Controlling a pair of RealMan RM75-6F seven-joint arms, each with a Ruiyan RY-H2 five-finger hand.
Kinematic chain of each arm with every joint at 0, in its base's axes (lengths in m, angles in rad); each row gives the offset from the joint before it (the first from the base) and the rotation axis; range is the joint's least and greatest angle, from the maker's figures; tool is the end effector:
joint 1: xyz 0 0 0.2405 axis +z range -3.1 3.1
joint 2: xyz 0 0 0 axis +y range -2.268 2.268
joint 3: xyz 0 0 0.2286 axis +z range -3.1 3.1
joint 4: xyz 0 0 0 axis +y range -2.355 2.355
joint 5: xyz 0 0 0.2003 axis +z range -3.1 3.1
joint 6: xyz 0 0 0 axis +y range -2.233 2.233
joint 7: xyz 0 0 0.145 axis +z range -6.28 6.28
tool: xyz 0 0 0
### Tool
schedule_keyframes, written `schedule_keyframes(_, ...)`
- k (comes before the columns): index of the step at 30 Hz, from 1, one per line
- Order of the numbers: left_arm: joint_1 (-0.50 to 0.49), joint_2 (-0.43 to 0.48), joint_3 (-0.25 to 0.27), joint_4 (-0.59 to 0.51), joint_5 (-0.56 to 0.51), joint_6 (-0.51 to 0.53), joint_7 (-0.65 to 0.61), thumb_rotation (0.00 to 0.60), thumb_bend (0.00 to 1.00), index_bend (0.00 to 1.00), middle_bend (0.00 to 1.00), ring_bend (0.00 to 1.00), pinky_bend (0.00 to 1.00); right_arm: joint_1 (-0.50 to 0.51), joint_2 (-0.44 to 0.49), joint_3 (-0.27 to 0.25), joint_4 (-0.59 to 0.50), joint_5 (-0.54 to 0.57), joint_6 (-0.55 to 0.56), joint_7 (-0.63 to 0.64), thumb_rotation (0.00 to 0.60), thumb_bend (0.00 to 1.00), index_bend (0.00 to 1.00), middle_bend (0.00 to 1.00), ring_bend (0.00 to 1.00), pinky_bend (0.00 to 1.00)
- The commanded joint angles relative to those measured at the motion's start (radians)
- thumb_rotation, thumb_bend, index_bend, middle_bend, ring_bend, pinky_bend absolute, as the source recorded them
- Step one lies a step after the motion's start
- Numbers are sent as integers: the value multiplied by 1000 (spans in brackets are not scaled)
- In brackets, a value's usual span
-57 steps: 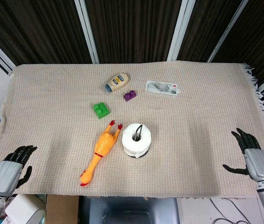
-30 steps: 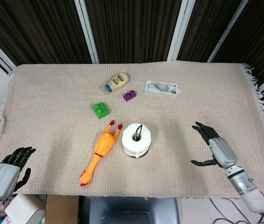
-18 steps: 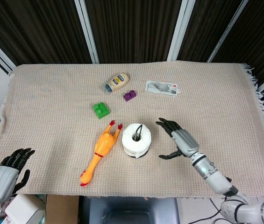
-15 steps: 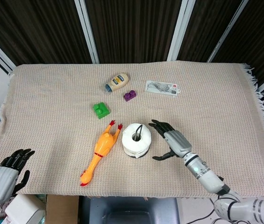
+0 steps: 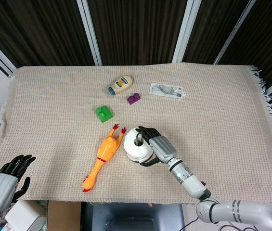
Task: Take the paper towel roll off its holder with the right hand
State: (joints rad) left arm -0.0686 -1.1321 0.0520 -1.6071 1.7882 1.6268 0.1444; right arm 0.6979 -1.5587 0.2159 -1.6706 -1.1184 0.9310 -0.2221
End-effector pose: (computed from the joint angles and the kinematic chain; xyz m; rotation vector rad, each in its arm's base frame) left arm -0.2469 0.1485 0.1421 -1.6181 -0.6600 -0.9855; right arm -0.0888 -0.2890 -0.0178 1.8785 -1.2596 1.1246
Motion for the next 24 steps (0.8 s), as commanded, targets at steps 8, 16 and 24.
schedule_keyframes(8, -1, 3, 3, 1, 8, -4, -5, 600, 551, 178, 180, 164, 369, 20, -77, -6, 56, 22, 67, -80, 600, 72, 0, 0, 0, 30)
schedule_keyframes(16, -2, 3, 4, 3, 9, -8, -8, 600, 552, 178, 180, 164, 369, 31, -140, -4, 143, 37, 66, -69, 600, 72, 0, 0, 0, 30)
schedule_keyframes(24, -1, 4, 3, 5, 11, -3, -14, 600, 552, 178, 181, 164, 369, 17, -208, -14, 266, -69, 116, 45, 600, 90, 409, 253, 208, 275)
